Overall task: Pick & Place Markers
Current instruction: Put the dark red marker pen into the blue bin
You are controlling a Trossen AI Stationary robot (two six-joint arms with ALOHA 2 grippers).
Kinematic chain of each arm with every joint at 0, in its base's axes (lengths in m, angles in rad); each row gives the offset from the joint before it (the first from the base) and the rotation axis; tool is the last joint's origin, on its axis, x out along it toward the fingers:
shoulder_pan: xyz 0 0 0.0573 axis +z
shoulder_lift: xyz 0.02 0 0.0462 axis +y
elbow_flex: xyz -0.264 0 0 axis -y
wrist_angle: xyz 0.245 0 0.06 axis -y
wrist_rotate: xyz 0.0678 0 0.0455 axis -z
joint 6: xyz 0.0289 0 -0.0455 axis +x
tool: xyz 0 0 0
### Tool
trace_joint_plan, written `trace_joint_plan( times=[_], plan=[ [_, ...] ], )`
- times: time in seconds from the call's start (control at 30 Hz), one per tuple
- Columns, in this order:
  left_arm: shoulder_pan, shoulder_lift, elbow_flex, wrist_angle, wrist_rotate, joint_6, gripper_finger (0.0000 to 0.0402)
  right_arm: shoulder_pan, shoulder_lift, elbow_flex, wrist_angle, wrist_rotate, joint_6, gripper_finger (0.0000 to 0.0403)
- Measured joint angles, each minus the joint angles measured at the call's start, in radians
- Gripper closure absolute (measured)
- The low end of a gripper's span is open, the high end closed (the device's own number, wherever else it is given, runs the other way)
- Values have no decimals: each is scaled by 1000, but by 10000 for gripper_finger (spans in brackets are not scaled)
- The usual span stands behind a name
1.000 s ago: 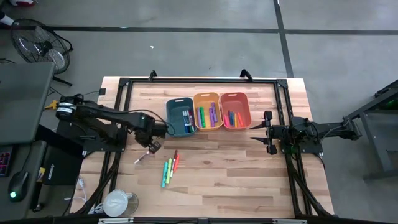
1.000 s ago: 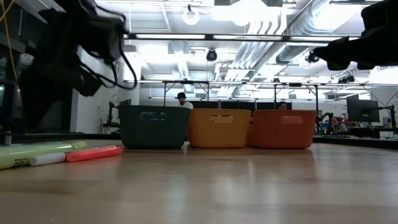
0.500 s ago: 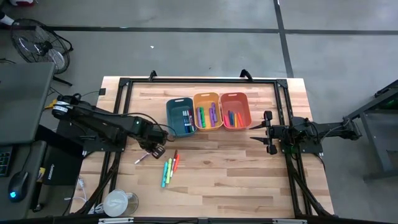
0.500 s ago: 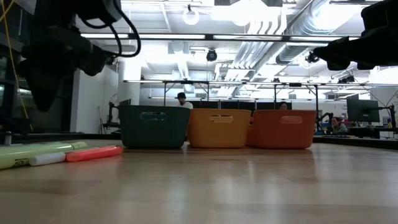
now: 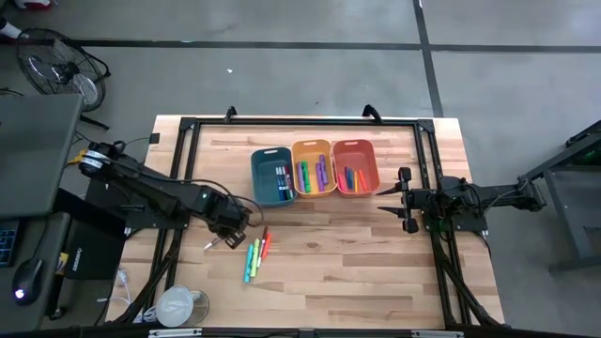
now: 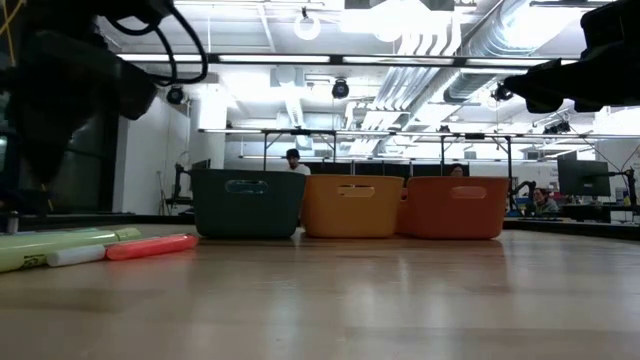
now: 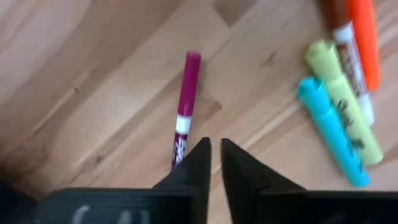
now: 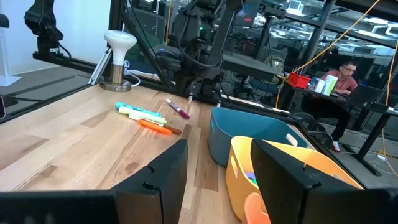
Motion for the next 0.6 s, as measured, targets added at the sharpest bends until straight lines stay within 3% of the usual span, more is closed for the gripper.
trace_joint_plan(
  times=[0.33,0.6],
  plan=[
    [-74,1,-50,1,32,1,189,0,0,0,0,0,0,236],
    [-79,58,-96,6,22,15,168,0,0,0,0,0,0,236]
  ],
)
